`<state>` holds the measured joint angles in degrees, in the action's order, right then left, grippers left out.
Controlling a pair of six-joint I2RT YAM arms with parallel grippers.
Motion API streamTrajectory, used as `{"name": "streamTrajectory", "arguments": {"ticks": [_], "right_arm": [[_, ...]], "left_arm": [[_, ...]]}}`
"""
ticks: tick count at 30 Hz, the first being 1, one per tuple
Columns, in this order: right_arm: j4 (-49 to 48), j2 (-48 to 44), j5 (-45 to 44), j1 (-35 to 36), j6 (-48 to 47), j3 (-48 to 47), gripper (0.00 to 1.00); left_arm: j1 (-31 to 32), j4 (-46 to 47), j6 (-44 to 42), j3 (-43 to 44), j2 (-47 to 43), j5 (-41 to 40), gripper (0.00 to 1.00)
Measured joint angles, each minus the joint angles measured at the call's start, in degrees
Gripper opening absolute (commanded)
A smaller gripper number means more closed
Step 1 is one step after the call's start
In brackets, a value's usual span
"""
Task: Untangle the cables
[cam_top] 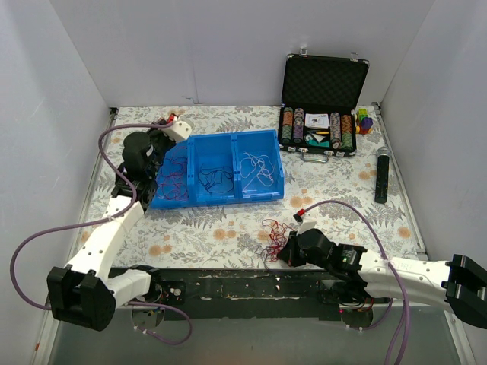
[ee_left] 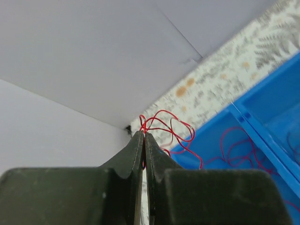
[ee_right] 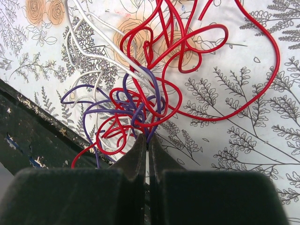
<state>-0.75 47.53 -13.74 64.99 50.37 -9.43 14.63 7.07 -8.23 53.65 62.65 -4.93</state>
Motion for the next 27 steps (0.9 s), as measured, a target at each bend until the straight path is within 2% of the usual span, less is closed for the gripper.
{"name": "streamTrajectory", "arguments": {"ticks": [7, 11, 12, 13, 14, 18, 22, 27], "right_arm": [[0.0, 0.0, 0.0, 0.0, 0.0, 0.0, 0.01], [0.1, -0.3, 0.0, 0.0, 0.0, 0.0, 0.01], [0.2, -0.4, 0.0, 0.0, 0.0, 0.0, 0.01], [0.3, -0.5, 0.0, 0.0, 0.0, 0.0, 0.01], [0.4, -0.7, 0.0, 0.0, 0.0, 0.0, 0.01], [0.5, -0.7, 0.0, 0.0, 0.0, 0.2, 0.01], [0.4, -0.7, 0.0, 0.0, 0.0, 0.2, 0.01], [0.4, -0.7, 0.0, 0.0, 0.0, 0.2, 0.01]], "left_arm": [[-1.6, -7.1, 0.1, -6.7, 1.0, 5.9, 0.0], [-1.6, -8.5, -0.8, -9.9, 1.1, 6.6, 0.01], [-1.6, -8.6, -1.1, -10.5, 1.2, 6.5, 0.15], [-1.6, -8.6, -1.4, -10.9, 1.4, 6.4, 0.41], [-1.6, -8.7, -1.9, -11.1, 1.7, 6.4, 0.58], [-1.6, -8.4, -3.1, -11.2, 2.9, 5.3, 0.69], [-1.5, -9.1, -3.3, -9.6, 3.4, 5.2, 0.71], [0.6, -11.7, -3.3, -2.4, 2.8, 9.2, 0.73]]}}
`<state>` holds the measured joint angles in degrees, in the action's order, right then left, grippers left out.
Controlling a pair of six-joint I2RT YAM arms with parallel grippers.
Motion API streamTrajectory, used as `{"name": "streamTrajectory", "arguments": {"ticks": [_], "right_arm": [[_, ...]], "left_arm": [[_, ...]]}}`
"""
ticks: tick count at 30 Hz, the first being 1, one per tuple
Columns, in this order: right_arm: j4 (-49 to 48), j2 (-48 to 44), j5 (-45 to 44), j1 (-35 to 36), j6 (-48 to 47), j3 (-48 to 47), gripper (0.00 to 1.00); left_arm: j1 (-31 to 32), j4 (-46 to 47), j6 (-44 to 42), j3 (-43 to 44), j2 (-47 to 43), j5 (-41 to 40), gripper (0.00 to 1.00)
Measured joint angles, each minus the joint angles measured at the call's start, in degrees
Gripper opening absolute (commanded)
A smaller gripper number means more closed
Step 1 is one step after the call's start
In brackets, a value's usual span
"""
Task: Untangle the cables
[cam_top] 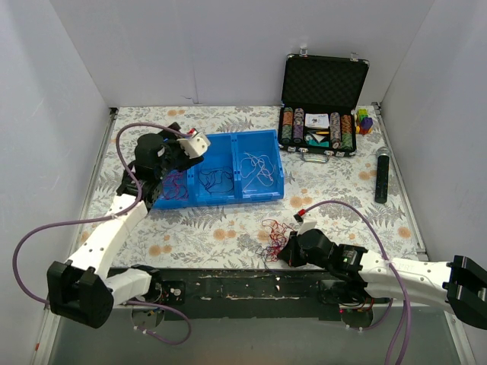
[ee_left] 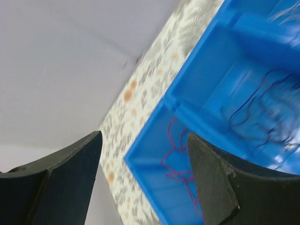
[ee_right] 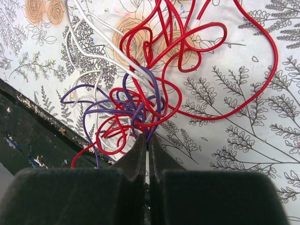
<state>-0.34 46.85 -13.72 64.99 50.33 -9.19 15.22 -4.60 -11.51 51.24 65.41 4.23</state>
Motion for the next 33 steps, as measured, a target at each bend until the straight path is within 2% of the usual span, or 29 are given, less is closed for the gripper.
{"name": "streamTrajectory", "arguments": {"ticks": [3, 7, 10, 13, 19, 25, 27, 31, 33], "right_arm": [[0.0, 0.0, 0.1, 0.0, -0.5, 0.0, 0.01], [0.4, 0.1, 0.1, 0.0, -1.0, -0.4, 0.01], [0.9, 0.3, 0.1, 0.0, -1.2, -0.9, 0.01], [1.5, 0.3, 0.0, 0.0, -1.2, -1.1, 0.01], [2.2, 0.0, -0.3, 0.0, -1.0, -1.2, 0.01], [2.6, 0.0, -0.6, 0.0, -0.8, -1.2, 0.01], [2.6, 0.0, -0.6, 0.0, -0.7, -1.2, 0.01], [2.5, 0.0, -0.6, 0.0, -0.7, -1.2, 0.01], [2.3, 0.3, -0.7, 0.0, -0.7, -1.2, 0.01]], "left_arm": [[5.2, -3.6, 0.0, 3.5, -2.0, 4.2, 0.75], [19.2, -8.6, 0.5, 4.3, -5.4, 9.6, 0.75], [28.2, -10.5, 2.1, 3.5, -5.0, 13.2, 0.75], [33.2, -11.0, 4.7, 1.6, -2.0, 15.6, 0.75], [35.6, -11.7, 11.8, 1.0, 8.8, 20.5, 0.73], [35.8, -11.1, 14.4, 1.0, 15.2, 25.9, 0.72], [35.9, -11.5, 14.8, 1.0, 16.2, 28.3, 0.66], [36.8, -12.8, 14.1, 0.5, 15.9, 31.5, 0.43], [37.9, -13.0, 12.9, -1.2, 14.7, 32.2, 0.4]]}}
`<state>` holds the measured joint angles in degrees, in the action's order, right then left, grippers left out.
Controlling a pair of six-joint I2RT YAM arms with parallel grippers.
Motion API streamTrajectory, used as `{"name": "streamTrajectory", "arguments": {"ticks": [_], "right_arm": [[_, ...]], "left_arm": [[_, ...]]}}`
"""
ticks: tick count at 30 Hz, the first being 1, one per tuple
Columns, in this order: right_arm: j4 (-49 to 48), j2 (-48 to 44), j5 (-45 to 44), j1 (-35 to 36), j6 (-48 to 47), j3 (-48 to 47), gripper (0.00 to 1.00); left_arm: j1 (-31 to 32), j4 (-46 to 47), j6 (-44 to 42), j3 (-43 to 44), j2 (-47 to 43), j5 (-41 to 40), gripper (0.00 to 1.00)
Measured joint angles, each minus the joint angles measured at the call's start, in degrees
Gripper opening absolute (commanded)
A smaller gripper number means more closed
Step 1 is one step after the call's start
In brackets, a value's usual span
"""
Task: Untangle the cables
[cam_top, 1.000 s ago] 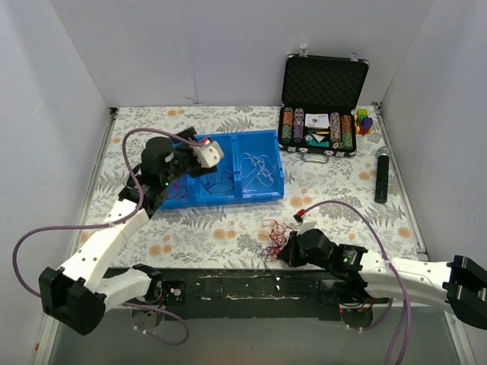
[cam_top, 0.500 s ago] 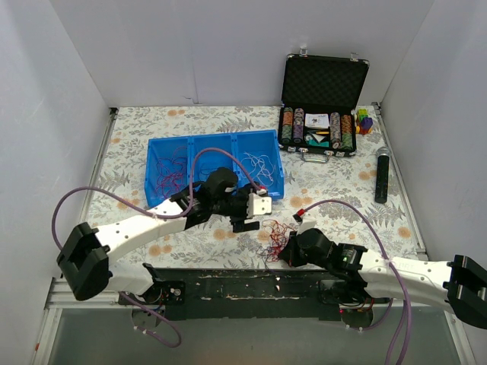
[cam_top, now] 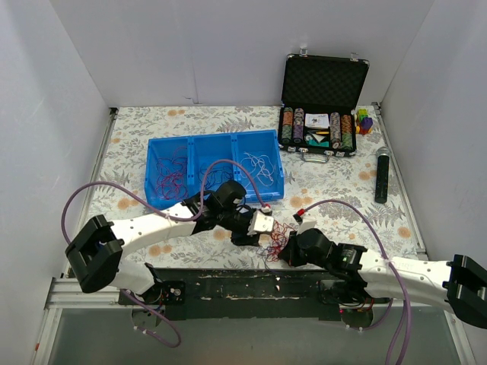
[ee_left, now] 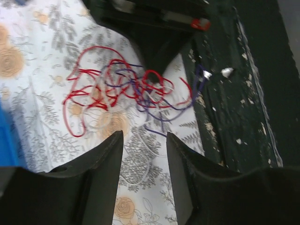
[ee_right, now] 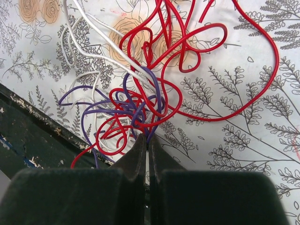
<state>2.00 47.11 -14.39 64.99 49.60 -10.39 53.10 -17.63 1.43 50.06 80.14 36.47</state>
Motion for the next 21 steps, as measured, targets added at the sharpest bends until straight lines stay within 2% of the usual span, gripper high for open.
{"name": "streamTrajectory", "arguments": {"ticks": [5, 13, 17, 21], "right_arm": [[-0.9, 1.2, -0.1, 0.0, 0.1, -0.3, 0.01], [-1.0, 1.2, -0.1, 0.0, 0.2, -0.3, 0.01], [-0.8, 0.8, -0.3, 0.0, 0.2, -0.3, 0.01], [-0.4, 0.5, -0.4, 0.0, 0.2, -0.3, 0.01]], "left_arm": [[3.0, -1.4, -1.9, -4.1, -1.5, 0.2, 0.41], [4.4, 2.4, 1.1, -7.5, -0.9, -2.9, 0.55], [4.4, 6.1, 4.6, -8.5, 0.7, -6.4, 0.54], [4.4, 8.2, 8.4, -8.6, 2.4, -8.1, 0.46]]}}
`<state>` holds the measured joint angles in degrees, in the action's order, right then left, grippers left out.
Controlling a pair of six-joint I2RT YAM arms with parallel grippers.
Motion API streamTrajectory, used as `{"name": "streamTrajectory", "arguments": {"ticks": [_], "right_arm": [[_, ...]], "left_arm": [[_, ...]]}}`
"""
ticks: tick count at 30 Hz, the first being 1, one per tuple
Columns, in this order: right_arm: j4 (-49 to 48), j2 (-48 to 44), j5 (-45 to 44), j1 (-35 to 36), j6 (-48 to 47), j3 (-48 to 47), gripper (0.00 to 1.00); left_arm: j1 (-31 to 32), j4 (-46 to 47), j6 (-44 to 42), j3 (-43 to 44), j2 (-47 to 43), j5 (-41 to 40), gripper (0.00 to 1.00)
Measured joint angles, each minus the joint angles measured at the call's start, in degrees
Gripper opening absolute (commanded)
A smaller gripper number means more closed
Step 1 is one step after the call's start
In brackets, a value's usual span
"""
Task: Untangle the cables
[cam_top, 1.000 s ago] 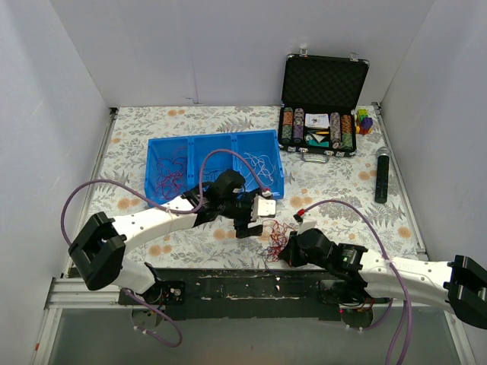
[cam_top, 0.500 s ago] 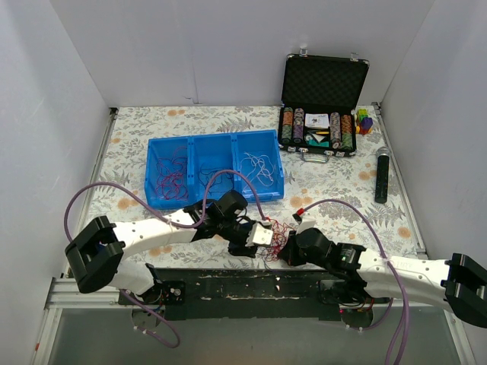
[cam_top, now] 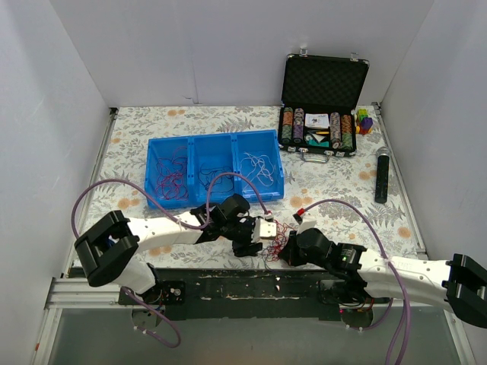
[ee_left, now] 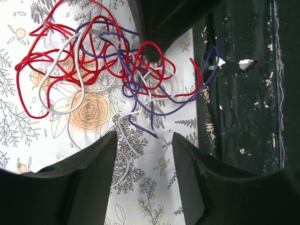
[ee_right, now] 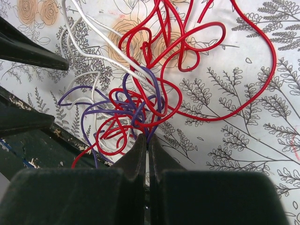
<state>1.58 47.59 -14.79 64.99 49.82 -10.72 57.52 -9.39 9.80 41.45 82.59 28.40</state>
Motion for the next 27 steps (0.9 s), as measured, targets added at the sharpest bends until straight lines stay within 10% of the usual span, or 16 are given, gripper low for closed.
{"name": "streamTrajectory", "arguments": {"ticks": [7, 20, 27], "right_arm": [[0.7, -0.7, -0.3, 0.0, 0.0, 0.0, 0.01], [1.4, -1.7, -0.4, 0.0, 0.9, 0.3, 0.01], [1.4, -1.7, -0.5, 0.0, 1.0, 0.3, 0.01]], "left_arm": [[0.0, 1.2, 5.6, 0.0, 0.7, -0.2, 0.2], [0.0, 3.8, 7.8, -0.8, 2.4, -0.1, 0.36], [0.0, 5.2, 8.1, -1.3, 2.4, -0.3, 0.19]]}}
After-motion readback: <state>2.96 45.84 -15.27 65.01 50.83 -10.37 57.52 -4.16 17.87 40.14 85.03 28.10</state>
